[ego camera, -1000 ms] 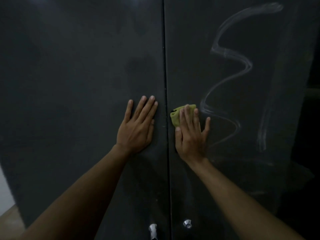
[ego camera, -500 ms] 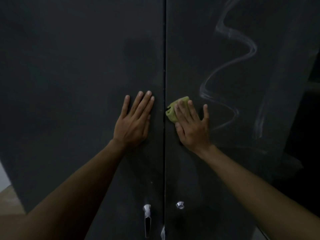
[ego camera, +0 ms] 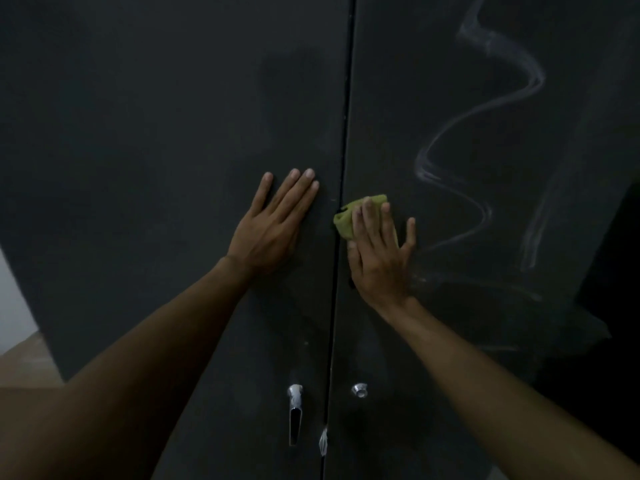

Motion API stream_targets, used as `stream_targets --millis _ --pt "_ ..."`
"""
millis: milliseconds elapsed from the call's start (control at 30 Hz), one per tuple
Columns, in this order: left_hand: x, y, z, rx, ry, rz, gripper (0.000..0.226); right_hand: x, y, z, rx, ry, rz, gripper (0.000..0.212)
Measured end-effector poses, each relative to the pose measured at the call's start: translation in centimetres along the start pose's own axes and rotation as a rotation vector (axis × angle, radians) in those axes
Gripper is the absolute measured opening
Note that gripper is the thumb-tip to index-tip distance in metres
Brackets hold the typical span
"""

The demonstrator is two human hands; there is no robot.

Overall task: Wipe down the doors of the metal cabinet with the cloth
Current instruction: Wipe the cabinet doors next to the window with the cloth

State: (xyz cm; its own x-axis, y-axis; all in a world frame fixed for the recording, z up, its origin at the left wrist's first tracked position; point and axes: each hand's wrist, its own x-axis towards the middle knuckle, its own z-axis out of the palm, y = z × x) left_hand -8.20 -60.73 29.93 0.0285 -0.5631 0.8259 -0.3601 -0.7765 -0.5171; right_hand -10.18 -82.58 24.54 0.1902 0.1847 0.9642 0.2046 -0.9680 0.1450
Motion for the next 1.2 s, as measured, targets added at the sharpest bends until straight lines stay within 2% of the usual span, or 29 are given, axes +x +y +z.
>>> stream_targets --millis 33,100,200,233,267,367,433,533,667,733,800,900,967,1067,1200 --pt "0.0 0.0 0.0 -0.004 0.004 -0.001 0.049 0.2 -0.8 0.1 0.009 0.001 0.023 0.055" --pt "0.1 0.0 0.1 0.000 0.006 -0.004 0.050 -0.3 -1.9 0.5 0.052 -0.004 -0.079 0.057" --pt "-0.2 0.3 0.0 0.006 -0.005 -0.020 0.054 -2.2 -2.2 0.8 0.094 -0.055 -0.471 0.050" --pt "-0.4 0.3 -0.1 0.002 -0.008 -0.024 0.053 -2.5 -1.7 0.7 0.077 -0.060 -0.548 0.046" --pt "-0.7 0.4 -0.1 0.000 -0.003 -0.027 0.051 -2.5 -1.2 0.6 0.062 -0.050 -0.555 0.045" --pt "-1.7 0.4 -0.4 0.035 0.031 -0.043 0.043 -1.6 -0.6 0.5 0.053 0.000 -0.342 0.047" --pt "-2.1 0.4 -0.4 0.052 0.049 -0.048 0.044 -1.4 -1.2 0.5 0.050 0.015 -0.281 0.049" --pt "-2.2 0.7 -0.3 0.041 0.067 -0.074 0.043 -2.1 -3.0 0.8 0.093 -0.002 -0.386 0.046" --pt "-3.1 1.2 -0.3 0.052 0.061 -0.116 0.044 -4.0 -2.7 0.8 0.085 -0.102 -0.813 0.047" --pt "-4.2 1.0 -0.5 0.064 0.041 -0.110 0.046 -3.8 -1.1 0.6 0.052 -0.104 -0.927 0.046" --pt "-5.1 0.9 -0.7 0.070 0.040 -0.110 0.045 -2.6 0.2 0.4 0.048 -0.063 -0.843 0.042" --pt "-5.9 0.8 -0.8 0.037 0.031 -0.118 0.045 -1.1 -0.2 0.5 0.025 0.013 -0.577 0.046" --pt "-5.8 0.9 -0.8 0.008 0.022 -0.129 0.043 -1.1 -2.0 0.6 0.048 0.024 -0.525 0.049" --pt "-5.7 1.2 -1.0 -0.029 0.005 -0.160 0.043 -2.5 -4.2 1.1 0.124 -0.056 -0.634 0.047" --pt "-5.6 1.6 -1.3 -0.025 -0.020 -0.183 0.044 -5.5 -3.4 1.5 0.118 -0.174 -0.955 0.051"
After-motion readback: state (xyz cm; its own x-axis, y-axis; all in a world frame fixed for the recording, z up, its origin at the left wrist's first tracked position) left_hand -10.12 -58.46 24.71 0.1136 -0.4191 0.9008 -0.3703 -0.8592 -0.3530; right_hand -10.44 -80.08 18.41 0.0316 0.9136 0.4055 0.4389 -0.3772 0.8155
